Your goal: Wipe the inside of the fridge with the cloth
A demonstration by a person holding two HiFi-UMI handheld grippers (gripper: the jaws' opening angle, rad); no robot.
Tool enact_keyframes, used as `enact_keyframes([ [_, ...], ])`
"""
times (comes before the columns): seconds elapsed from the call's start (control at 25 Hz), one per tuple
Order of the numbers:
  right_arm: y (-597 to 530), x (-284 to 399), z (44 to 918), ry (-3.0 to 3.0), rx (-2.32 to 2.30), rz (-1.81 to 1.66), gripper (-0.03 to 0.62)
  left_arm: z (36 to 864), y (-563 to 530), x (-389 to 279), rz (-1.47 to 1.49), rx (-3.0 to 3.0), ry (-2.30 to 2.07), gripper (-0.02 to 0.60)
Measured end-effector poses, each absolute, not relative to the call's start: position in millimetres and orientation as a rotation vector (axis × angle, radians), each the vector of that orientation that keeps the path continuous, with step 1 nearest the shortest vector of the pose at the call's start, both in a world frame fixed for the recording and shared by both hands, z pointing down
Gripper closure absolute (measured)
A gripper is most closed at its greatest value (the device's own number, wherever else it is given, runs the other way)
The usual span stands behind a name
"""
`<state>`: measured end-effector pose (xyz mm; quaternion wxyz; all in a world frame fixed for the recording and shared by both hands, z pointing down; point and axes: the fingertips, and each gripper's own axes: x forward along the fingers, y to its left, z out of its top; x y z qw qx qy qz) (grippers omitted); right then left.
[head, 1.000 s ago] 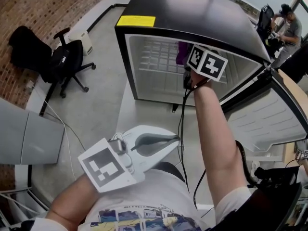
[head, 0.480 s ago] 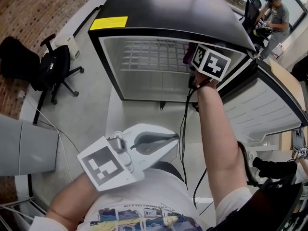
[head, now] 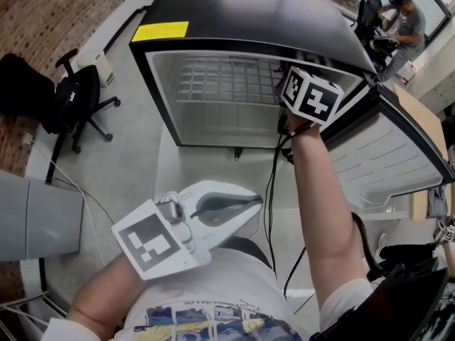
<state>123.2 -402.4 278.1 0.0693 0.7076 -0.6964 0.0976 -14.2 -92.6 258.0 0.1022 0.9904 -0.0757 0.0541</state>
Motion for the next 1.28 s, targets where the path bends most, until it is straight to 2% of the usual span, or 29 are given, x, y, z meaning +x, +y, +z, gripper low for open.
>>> enact_keyframes([
  [0.4,-381.7,-0.9,262.8,-2.493,1.806,0.454,0.540,262.6,-83.0,-51.1,0.140,2.914,-0.317,0.575],
  [0.72,-388.3,-84.3,290.2,-2.590,1.654,0.625,0.540,262.2,-78.9,-89.7,0.122,2.889,-0.445,0.575],
  [1.04,-398.5,-104.9,325.7,-2.582,1.625,0.890,0.540,266.5,-75.0,-109.0,0.146,2.865,-0.505,0.575],
  [1.28,-401.3,-91.7,335.5,-2.535,1.678,0.877,0.540,266.1,-73.4,-108.1,0.162,2.872,-0.480,0.575],
])
